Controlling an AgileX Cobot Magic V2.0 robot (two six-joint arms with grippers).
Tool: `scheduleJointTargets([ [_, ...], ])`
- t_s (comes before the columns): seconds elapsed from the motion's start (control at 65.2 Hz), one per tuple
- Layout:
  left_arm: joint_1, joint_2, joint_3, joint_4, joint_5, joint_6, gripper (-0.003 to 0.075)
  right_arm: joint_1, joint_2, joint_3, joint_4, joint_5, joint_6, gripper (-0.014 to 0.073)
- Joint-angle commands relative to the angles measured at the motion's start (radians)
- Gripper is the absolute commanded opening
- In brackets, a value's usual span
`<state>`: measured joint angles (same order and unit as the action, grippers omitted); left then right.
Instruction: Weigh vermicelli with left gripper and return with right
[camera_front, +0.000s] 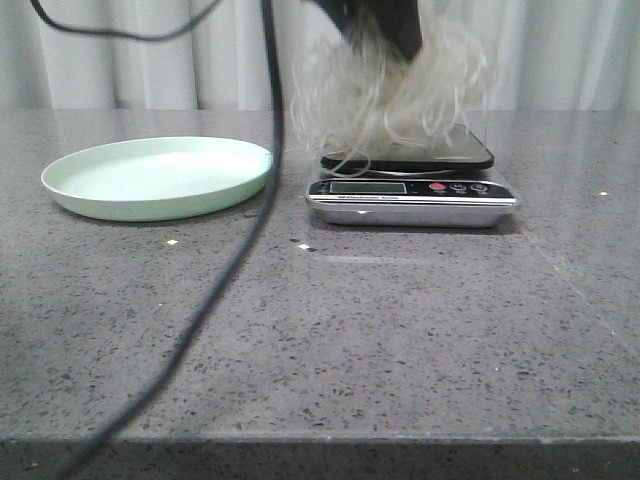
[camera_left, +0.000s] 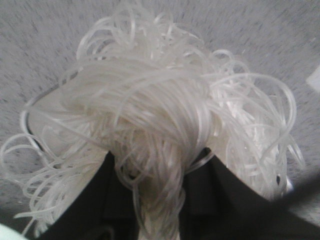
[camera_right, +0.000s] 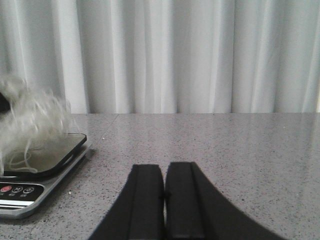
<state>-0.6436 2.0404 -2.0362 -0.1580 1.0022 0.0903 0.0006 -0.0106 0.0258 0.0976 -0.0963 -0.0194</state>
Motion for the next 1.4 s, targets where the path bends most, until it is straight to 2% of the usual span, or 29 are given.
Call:
scheduleJointTargets([
  [0.0,-0.006,-0.027,-0.042,-0.017,-0.042,-0.009,0.0146,-0.007,-0.016,-0.006,0.005,-0.086,-0.006,0.0187],
  [0.107,-0.006,-0.013,-0.046,-0.019,-0.042,-0.009,0.0248,-0.007,-0.016,-0.006,0.005,-0.086,-0.006,0.0187],
  [0.123,-0.006,-0.014,-0.051,-0.019,-0.040,-0.009,0.0292,-0.007,-0.016,-0.006,0.005,-0.086,-0.006,0.0187],
  [0.245,-0.006,-0.014,-0.073,-0.019,-0.027,-0.009,0.0491,-0.007,-0.016,-0.006,0.005,-0.086,-0.006,0.0187],
  [0.292,-0.002,-0.014,-0.096,-0.019,0.008,-0.009,0.0551,-0.007,-0.016,-0.006,0.005,-0.086,-0.006,0.0187],
  [0.338,-0.002,-0.014,-0.120,-0.021,0.028,-0.011,0.0576,-0.007,-0.016,-0.006,0.005,-0.086,-0.006,0.0187],
  [0.522,0.002,-0.044,-0.219,-0.014,0.096,-0.011,0.0578,-0.007,-0.016,-0.006,0.005,-0.086,-0.006,0.0187],
  [0.798,0.002,-0.193,-0.222,0.102,0.126,-0.011,0.0578,-0.007,-0.016,-0.006,0.005,-0.086,-0.006,0.0187],
  [0.905,0.002,-0.260,-0.178,0.126,0.119,0.006,0.0578,-0.007,-0.016,-0.006,0.005,-0.086,-0.006,0.0187],
  [1.166,0.002,-0.511,0.122,0.126,-0.039,0.015,0.0575,-0.007,-0.016,-0.006,0.005,-0.086,-0.006,0.0187],
  [1.381,0.002,-0.792,0.492,0.128,-0.239,0.015,0.0575,-0.007,-0.016,-0.006,0.005,-0.086,-0.006,0.0187],
])
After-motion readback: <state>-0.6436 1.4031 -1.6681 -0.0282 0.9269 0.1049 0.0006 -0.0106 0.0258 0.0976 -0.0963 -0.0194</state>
